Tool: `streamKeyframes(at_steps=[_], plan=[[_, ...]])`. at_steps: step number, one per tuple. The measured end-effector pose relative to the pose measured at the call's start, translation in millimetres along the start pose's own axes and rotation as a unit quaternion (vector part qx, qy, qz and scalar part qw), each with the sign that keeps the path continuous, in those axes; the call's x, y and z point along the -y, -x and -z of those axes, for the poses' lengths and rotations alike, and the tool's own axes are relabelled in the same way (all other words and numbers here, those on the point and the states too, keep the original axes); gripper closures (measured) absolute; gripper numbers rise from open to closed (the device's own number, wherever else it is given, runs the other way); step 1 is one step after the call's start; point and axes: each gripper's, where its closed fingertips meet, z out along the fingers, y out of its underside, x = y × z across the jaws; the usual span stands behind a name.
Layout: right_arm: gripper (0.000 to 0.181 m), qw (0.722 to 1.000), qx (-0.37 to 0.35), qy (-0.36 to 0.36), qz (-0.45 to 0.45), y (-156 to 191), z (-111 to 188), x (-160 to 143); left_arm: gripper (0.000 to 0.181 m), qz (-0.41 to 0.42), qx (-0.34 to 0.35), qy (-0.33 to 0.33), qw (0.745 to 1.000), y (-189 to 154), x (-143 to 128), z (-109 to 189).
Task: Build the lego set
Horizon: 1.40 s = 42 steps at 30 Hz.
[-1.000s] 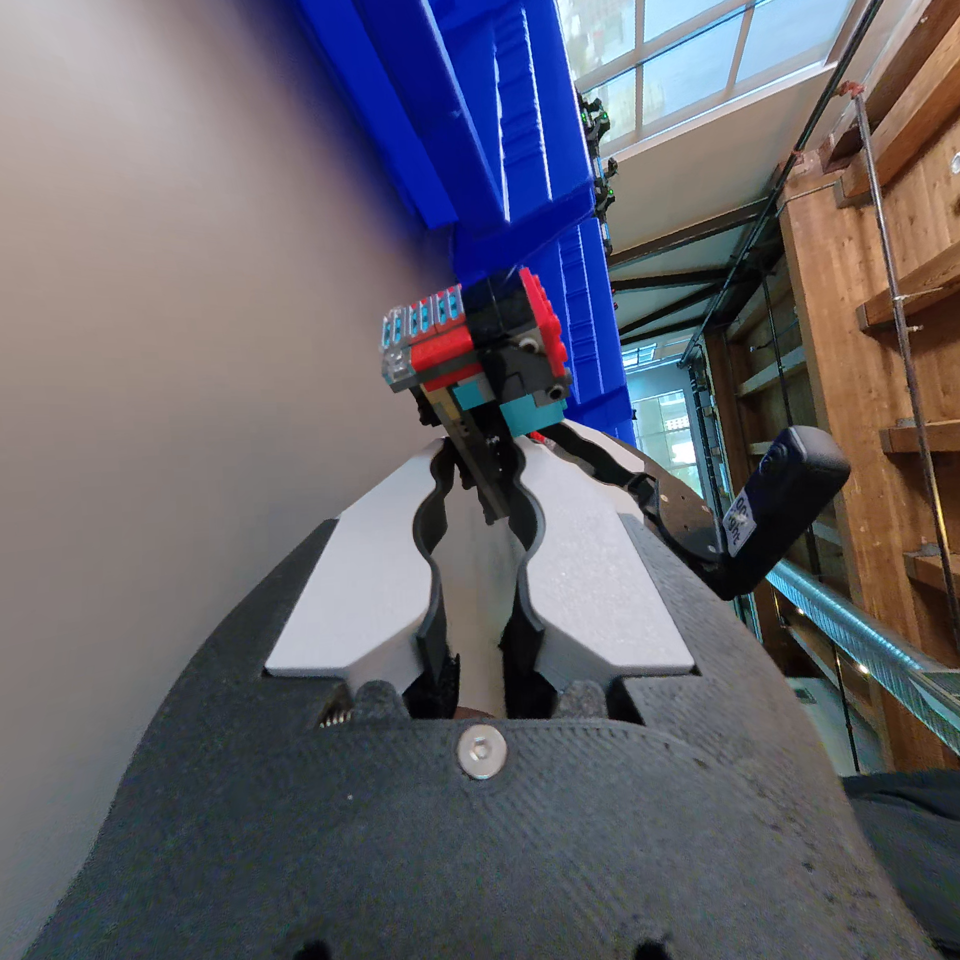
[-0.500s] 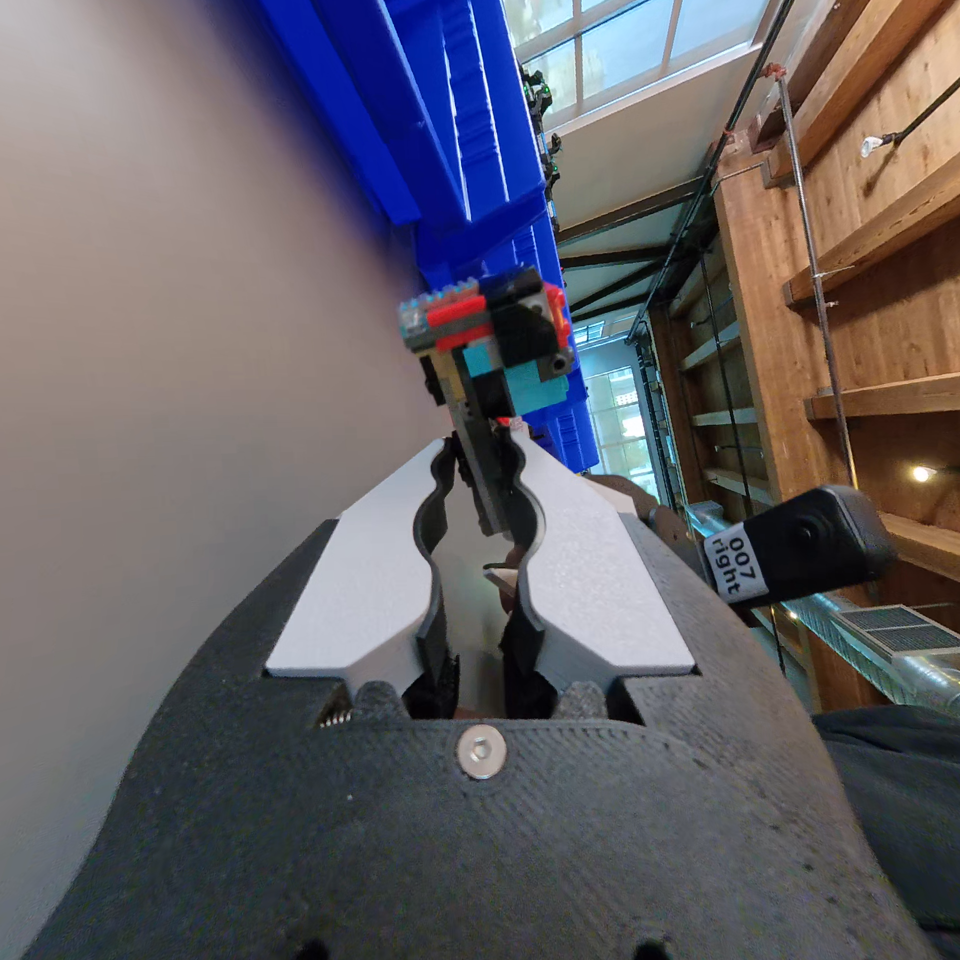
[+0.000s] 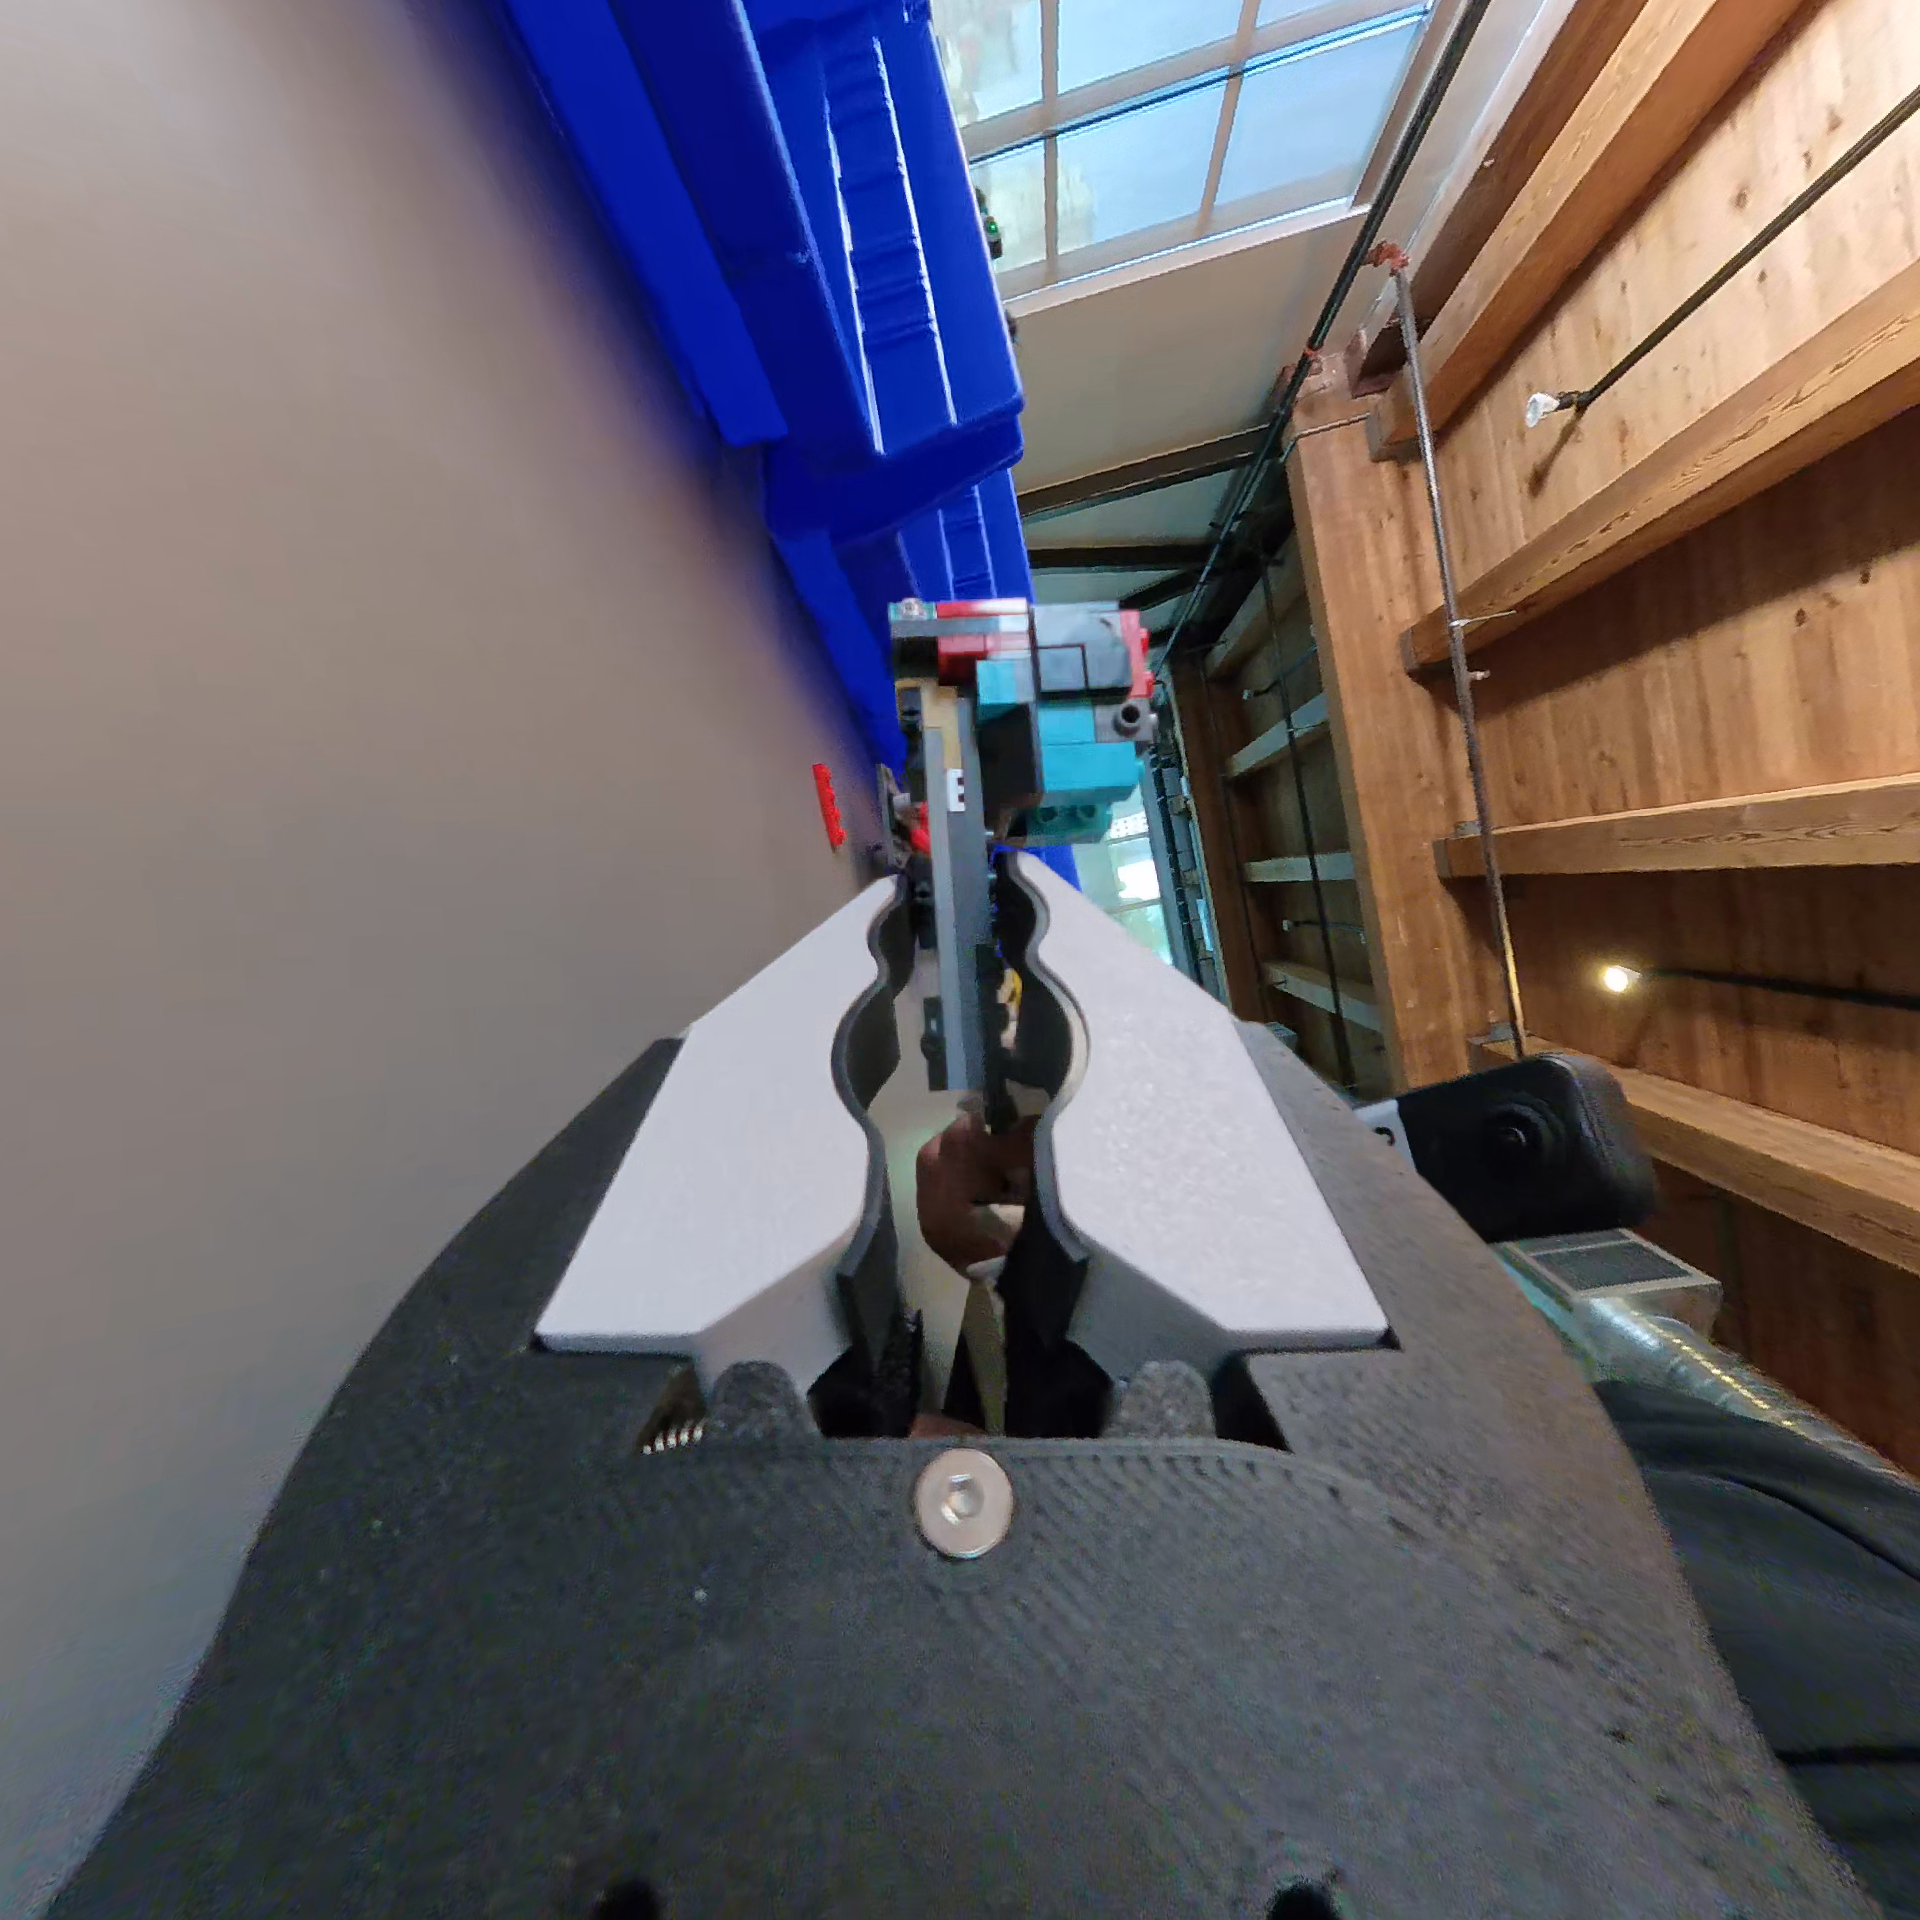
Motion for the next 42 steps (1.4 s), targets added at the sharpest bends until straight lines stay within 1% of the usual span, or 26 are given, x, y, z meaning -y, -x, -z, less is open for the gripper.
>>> streamKeyframes(at_steps=[1, 4, 6, 8, 11, 15, 18, 22, 25, 29, 32, 36, 39, 42], plan=[[0.154, 1.0, 0.002, -0.003, 0.016, -5.0, 6.4, 1.0, 0.165, 0.004, -0.004, 0.001, 1.0, -0.4, -0.1, 0.5], [0.15, 0.998, -0.015, -0.012, 0.052, -36.2, 24.3, 9.7, 0.162, 0.012, -0.019, 0.007, 1.0, -3.3, -1.3, 0.6], [0.144, 0.999, -0.008, -0.022, 0.037, -55.1, 28.7, 19.6, 0.164, 0.016, -0.027, 0.014, 0.999, -5.8, -4.5, -1.1], [0.138, 0.999, 0.013, -0.045, 0.01, -64.6, 27.5, 31.6, 0.164, 0.024, -0.039, 0.021, 0.999, -9.6, -8.3, -3.3], [0.13, 0.997, 0.051, -0.059, 0.001, -63.3, 19.2, 38.5, 0.165, 0.037, -0.055, 0.029, 0.997, -14.7, -12.9, -5.2], [0.128, 0.996, 0.072, -0.051, 0.015, -56.4, 6.3, 35.1, 0.166, 0.045, -0.066, 0.03, 0.996, -18.4, -13.9, -4.4], [0.129, 0.996, 0.072, -0.053, 0.024, -54.9, 2.2, 35.7, 0.165, 0.048, -0.07, 0.03, 0.996, -18.8, -13.0, -3.0], [0.138, 0.996, 0.059, -0.061, 0.011, -60.3, 0.2, 36.8, 0.165, 0.054, -0.075, 0.033, 0.995, -19.3, -12.9, -2.6], [0.141, 0.996, 0.049, -0.071, 0.008, -62.0, 0.0, 37.0, 0.165, 0.058, -0.078, 0.035, 0.995, -19.5, -13.7, -3.4], [0.142, 0.997, 0.02, -0.08, 0.002, -67.1, -0.8, 35.9, 0.164, 0.068, -0.076, 0.022, 0.995, -18.1, -10.1, -3.3], [0.142, 0.996, -0.019, -0.087, -0.014, -78.0, -0.3, 35.2, 0.152, 0.071, -0.072, 0.009, 0.995, -16.8, -6.2, -2.8], [0.142, 0.991, -0.076, -0.102, -0.041, -93.0, 3.7, 35.4, 0.141, 0.081, -0.061, -0.017, 0.995, -13.0, -0.5, -3.4], [0.142, 0.984, -0.119, -0.112, -0.067, -101.5, 7.0, 34.0, 0.135, 0.086, -0.054, -0.039, 0.994, -12.2, 1.4, -5.8], [0.142, 0.976, -0.159, -0.12, -0.09, -103.5, 9.0, 31.7, 0.134, 0.089, -0.045, -0.074, 0.992, -12.2, 4.7, -7.9]])
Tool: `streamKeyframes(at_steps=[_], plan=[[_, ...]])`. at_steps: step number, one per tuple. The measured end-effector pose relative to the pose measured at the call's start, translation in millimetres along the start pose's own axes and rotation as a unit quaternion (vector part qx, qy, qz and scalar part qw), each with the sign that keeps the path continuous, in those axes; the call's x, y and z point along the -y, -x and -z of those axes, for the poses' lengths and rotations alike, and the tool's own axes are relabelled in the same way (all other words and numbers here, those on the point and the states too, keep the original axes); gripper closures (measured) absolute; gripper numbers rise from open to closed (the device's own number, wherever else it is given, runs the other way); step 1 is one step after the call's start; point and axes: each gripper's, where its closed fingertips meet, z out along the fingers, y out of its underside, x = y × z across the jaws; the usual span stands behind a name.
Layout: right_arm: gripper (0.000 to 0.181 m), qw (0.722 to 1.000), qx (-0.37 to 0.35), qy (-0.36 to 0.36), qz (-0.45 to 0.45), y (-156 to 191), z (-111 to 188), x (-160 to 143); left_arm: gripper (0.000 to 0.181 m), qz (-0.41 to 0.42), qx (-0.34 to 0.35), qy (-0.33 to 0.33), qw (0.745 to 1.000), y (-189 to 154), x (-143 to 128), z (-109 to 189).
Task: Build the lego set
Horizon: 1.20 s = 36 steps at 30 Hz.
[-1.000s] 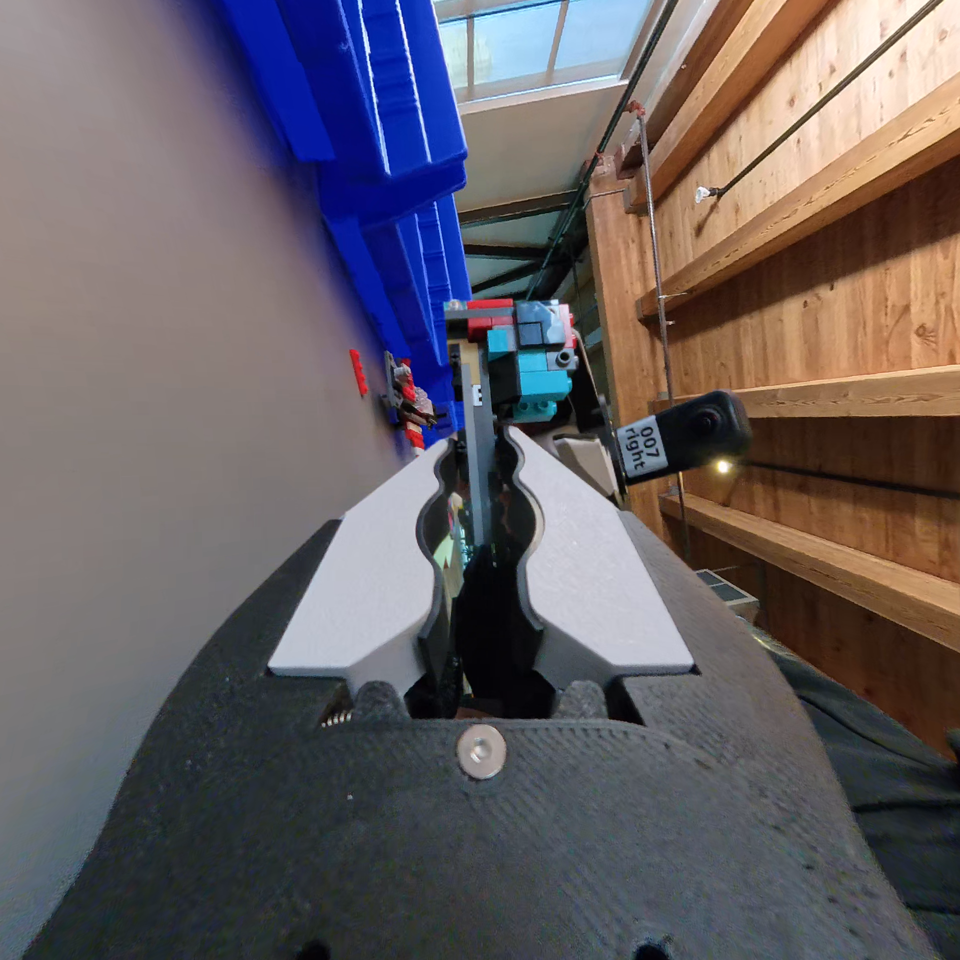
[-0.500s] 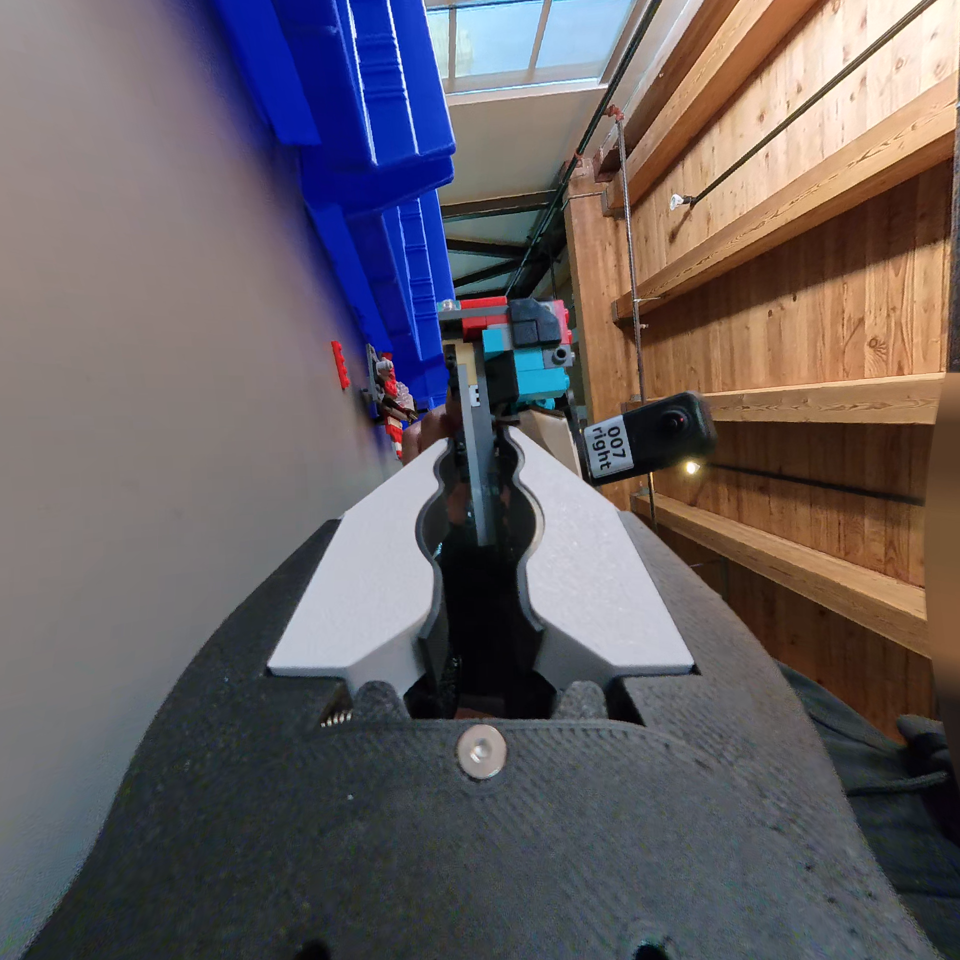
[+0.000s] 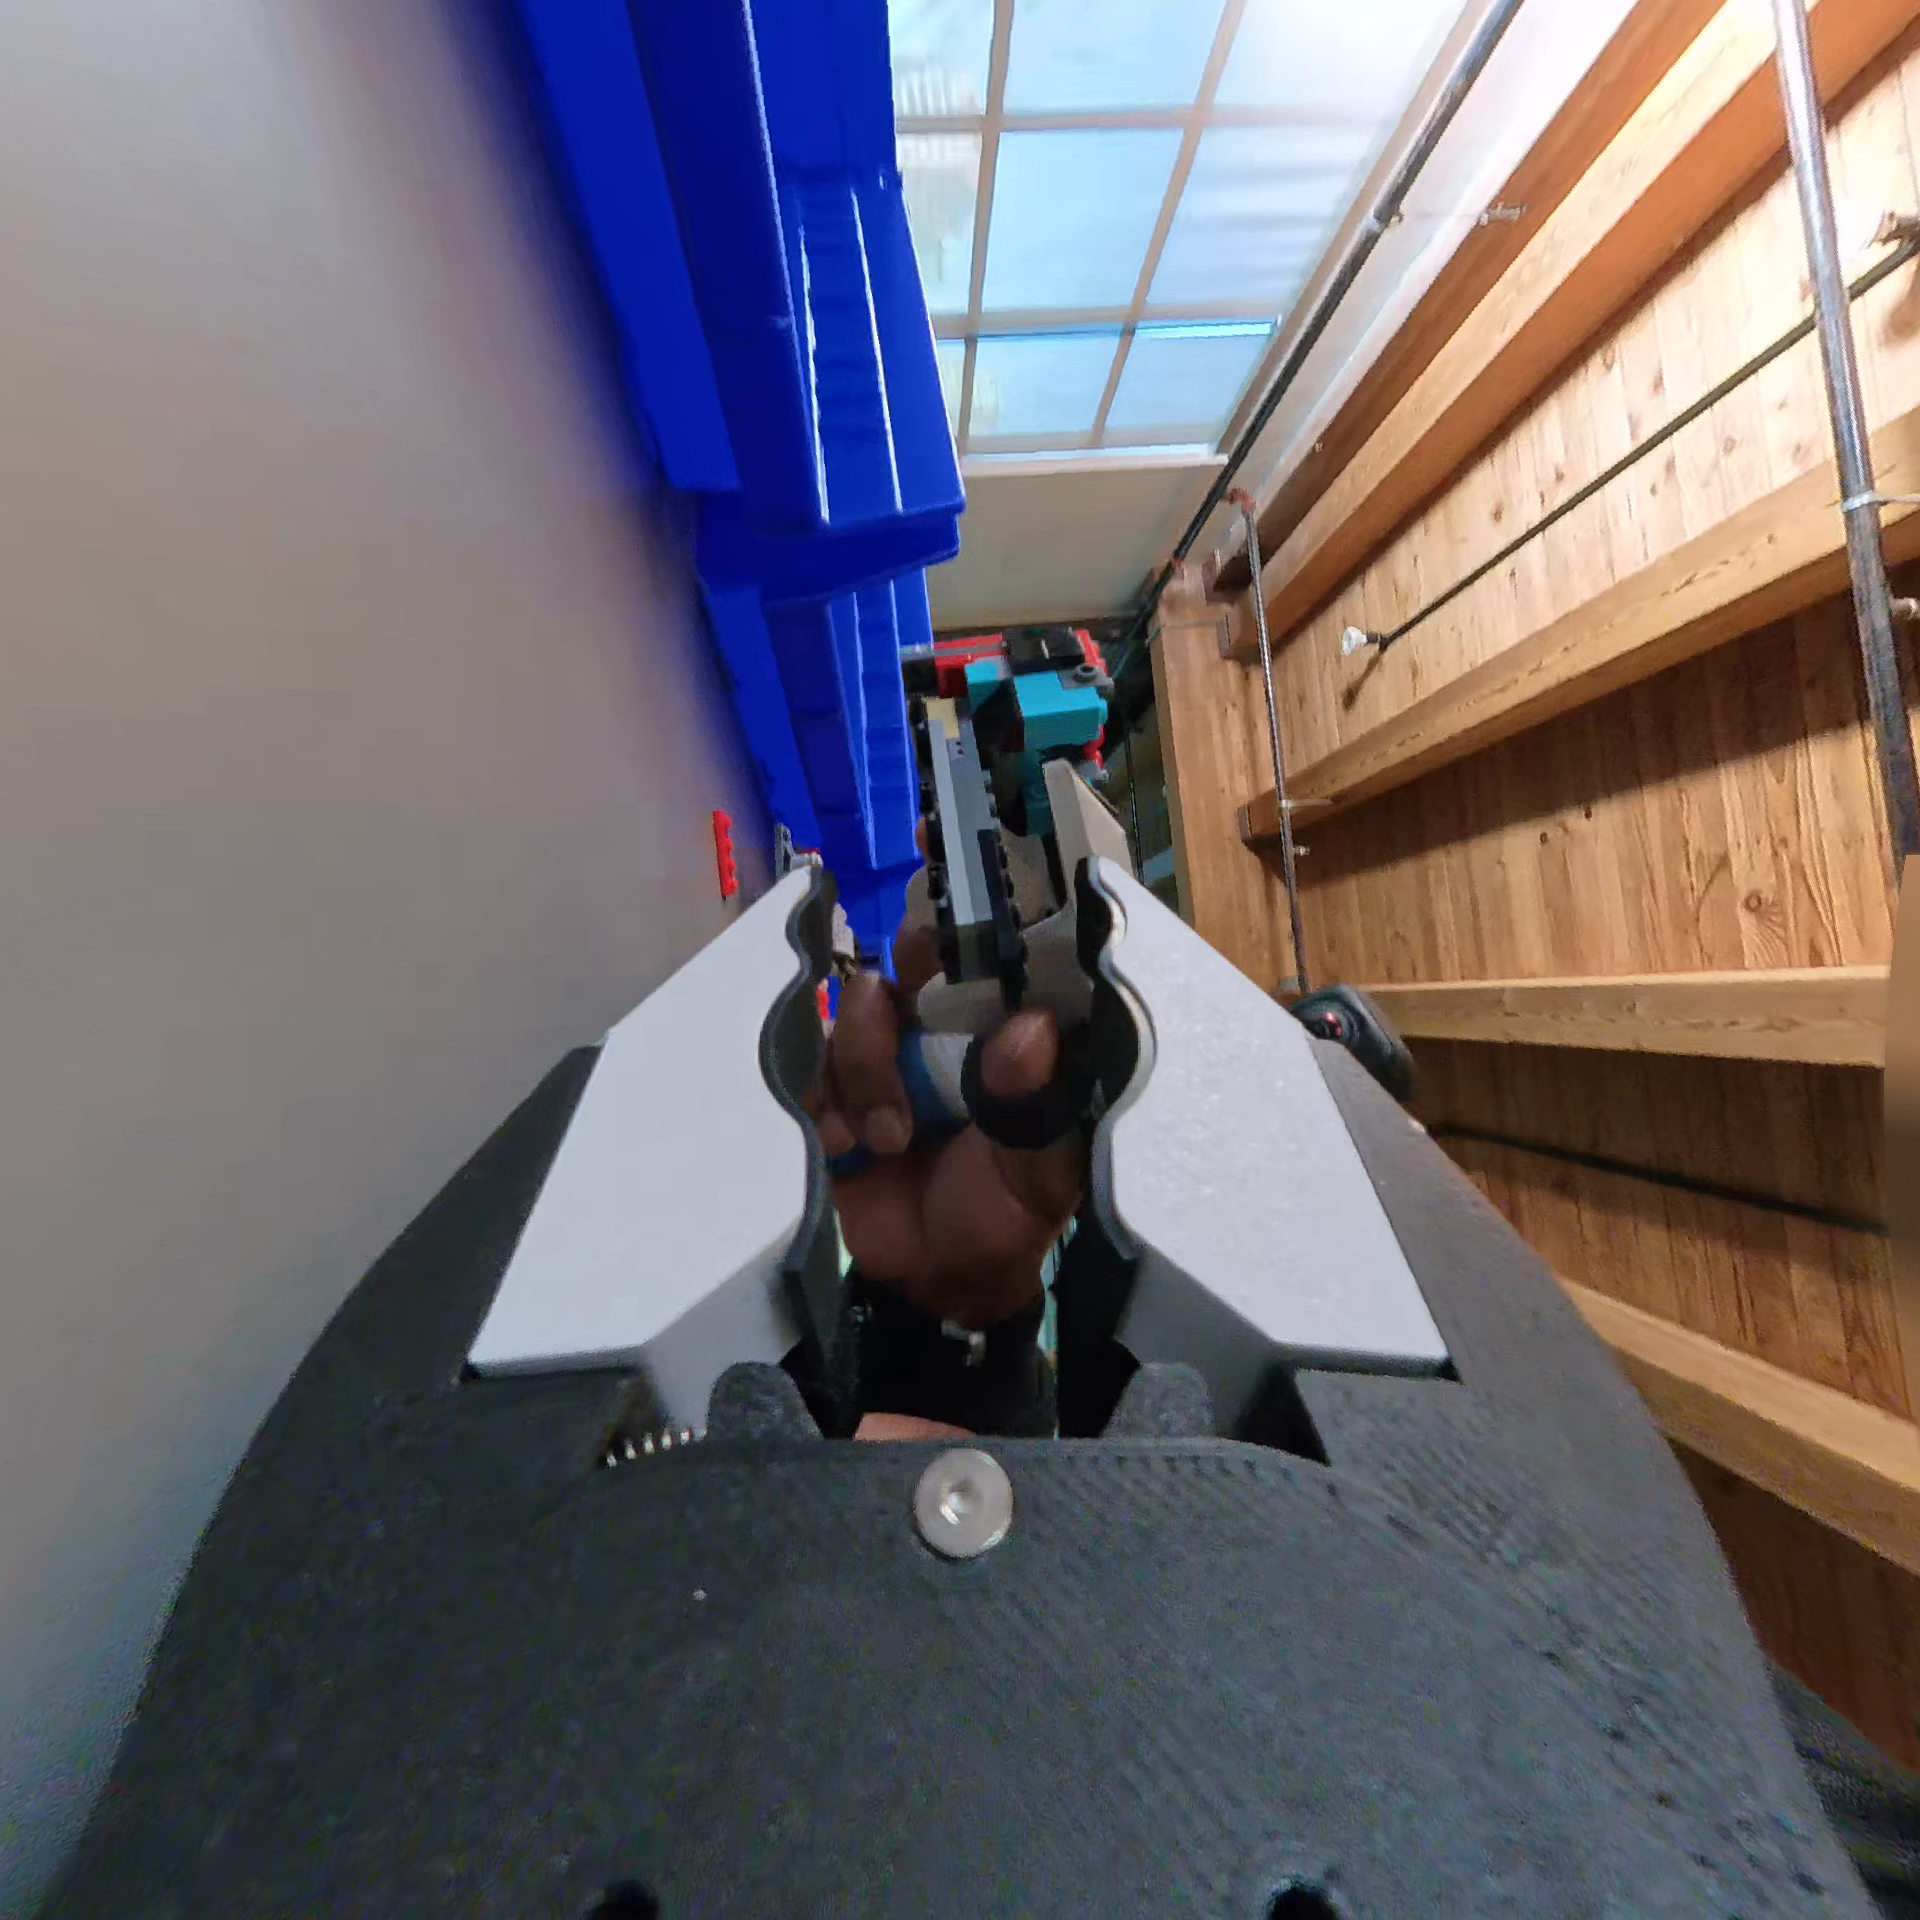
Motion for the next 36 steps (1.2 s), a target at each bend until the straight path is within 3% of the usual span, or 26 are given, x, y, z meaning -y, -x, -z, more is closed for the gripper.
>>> streamKeyframes(at_steps=[6, 20, 28, 33, 36], plan=[[0.142, 0.998, -0.067, -0.018, 0.0, 6.2, 3.1, -1.0, 0.134, 0.012, 0.005, -0.036, 0.999, -2.3, -3.6, -4.4], [0.142, 0.992, -0.109, -0.057, -0.013, 22.2, 7.3, 6.6, 0.149, 0.025, -0.009, -0.057, 0.998, -7.0, -0.7, -0.8], [0.141, 0.996, -0.087, -0.036, -0.009, 33.3, 1.3, -0.3, 0.166, 0.019, 0.001, -0.077, 0.997, -2.1, 8.4, 5.0], [0.115, 1.0, -0.021, 0.019, -0.001, 46.0, 4.7, -15.3, 0.166, 0.02, 0.011, -0.093, 0.995, 5.6, 17.9, 10.8], [0.113, 0.999, -0.005, 0.04, 0.002, 38.0, 20.8, -23.5, 0.166, 0.007, 0.021, -0.096, 0.995, 8.7, 22.7, 14.5]])
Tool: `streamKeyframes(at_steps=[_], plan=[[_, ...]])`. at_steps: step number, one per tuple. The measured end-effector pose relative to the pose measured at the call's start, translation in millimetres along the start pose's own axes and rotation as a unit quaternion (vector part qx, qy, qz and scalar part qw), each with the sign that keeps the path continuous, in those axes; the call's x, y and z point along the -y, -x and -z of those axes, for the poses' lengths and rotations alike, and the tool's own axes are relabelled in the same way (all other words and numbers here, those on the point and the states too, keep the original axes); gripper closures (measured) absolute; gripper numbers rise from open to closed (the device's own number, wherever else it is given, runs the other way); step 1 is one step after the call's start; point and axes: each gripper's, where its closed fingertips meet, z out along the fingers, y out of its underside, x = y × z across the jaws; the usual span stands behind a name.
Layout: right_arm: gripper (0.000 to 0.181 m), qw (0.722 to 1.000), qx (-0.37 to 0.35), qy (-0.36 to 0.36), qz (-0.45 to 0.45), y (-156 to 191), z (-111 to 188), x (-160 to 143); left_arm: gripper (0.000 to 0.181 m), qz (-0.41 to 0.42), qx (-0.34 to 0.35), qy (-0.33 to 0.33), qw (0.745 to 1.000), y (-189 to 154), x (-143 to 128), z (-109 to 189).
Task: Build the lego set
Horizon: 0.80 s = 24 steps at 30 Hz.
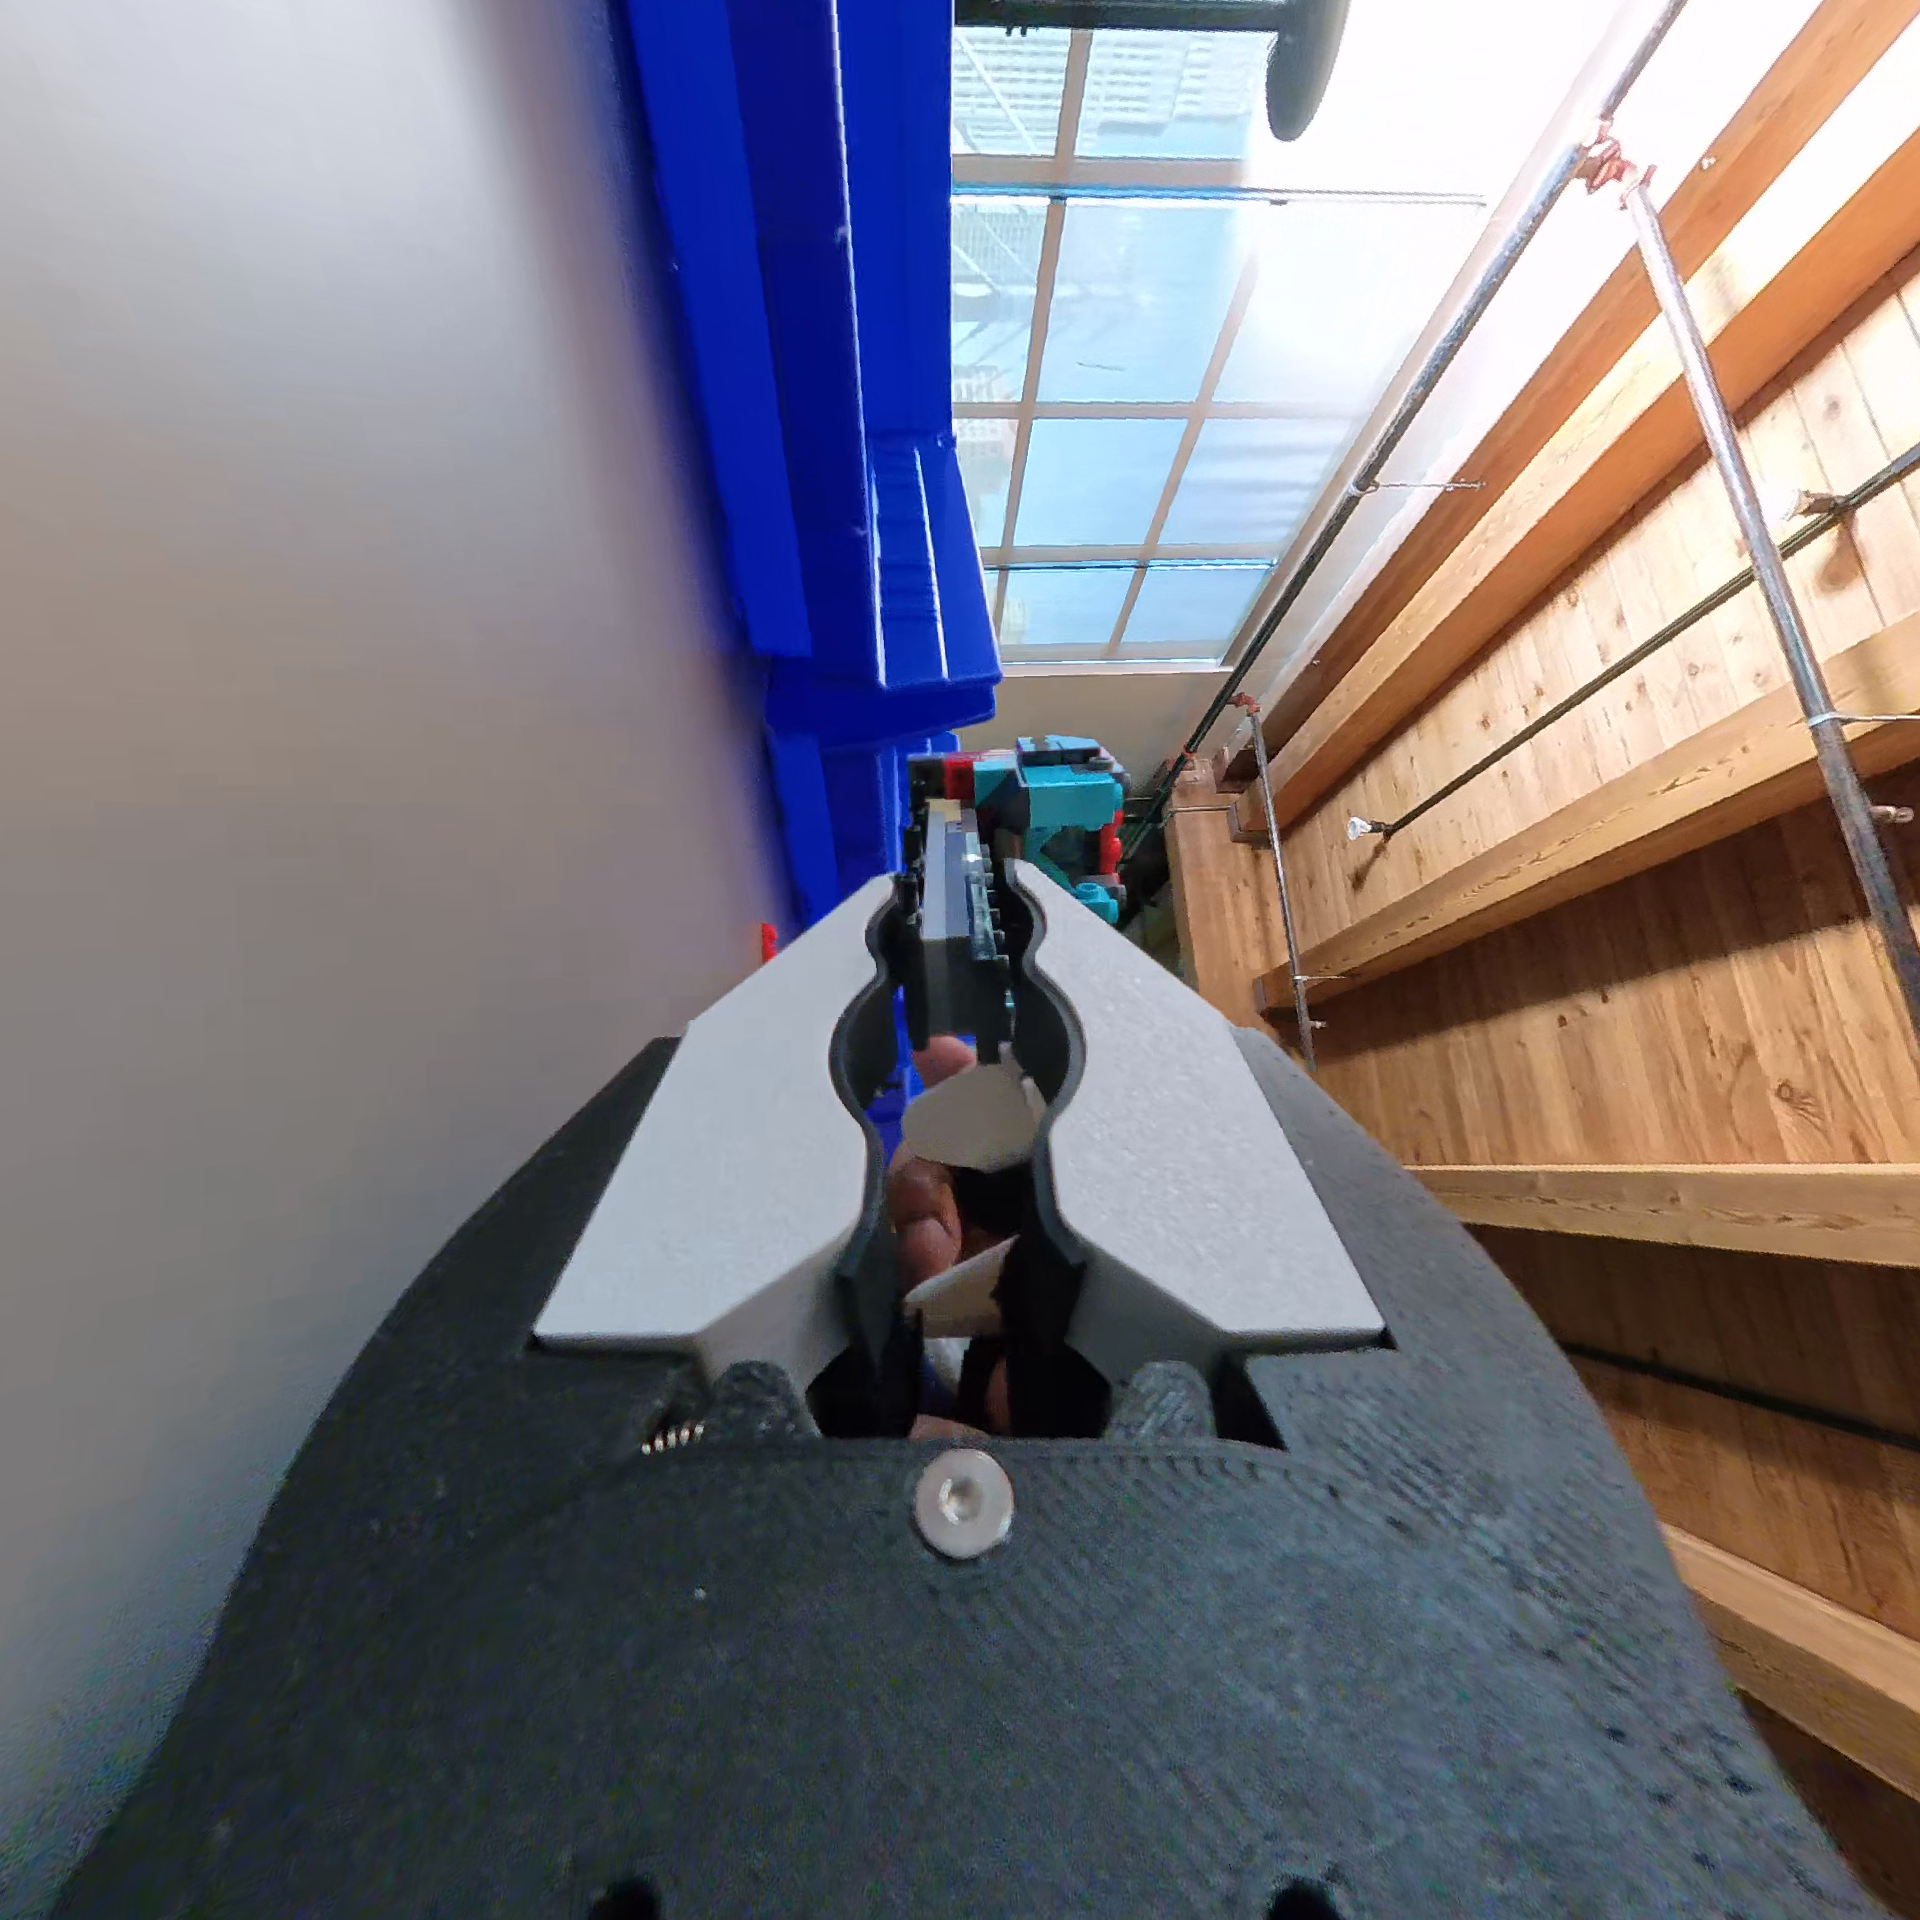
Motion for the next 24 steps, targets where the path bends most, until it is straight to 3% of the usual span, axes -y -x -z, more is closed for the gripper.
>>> streamKeyframes(at_steps=[4, 7, 13, 20, 24], plan=[[0.13, 0.987, -0.124, 0.098, 0.019, -69.2, 19.9, -33.6, 0.166, -0.047, 0.032, 0.002, 0.998, 7.4, 7.3, 4.0], [0.137, 0.967, -0.164, 0.193, 0.007, -98.5, 27.7, -69.6, 0.166, -0.084, 0.049, -0.001, 0.995, 9.6, 14.2, 6.9], [0.146, 0.944, -0.226, 0.24, 0.022, -120.9, 35.2, -85.8, 0.166, -0.119, 0.056, -0.006, 0.991, 9.7, 25.1, 13.5], [0.17, 0.937, -0.222, 0.27, -0.013, -129.7, 31.9, -96.4, 0.165, -0.109, 0.033, 0.025, 0.993, 6.6, 20.2, 13.8], [0.173, 0.94, -0.209, 0.268, -0.04, -129.3, 30.2, -96.3, 0.165, -0.108, 0.029, 0.046, 0.993, 6.5, 14.1, 13.1]])
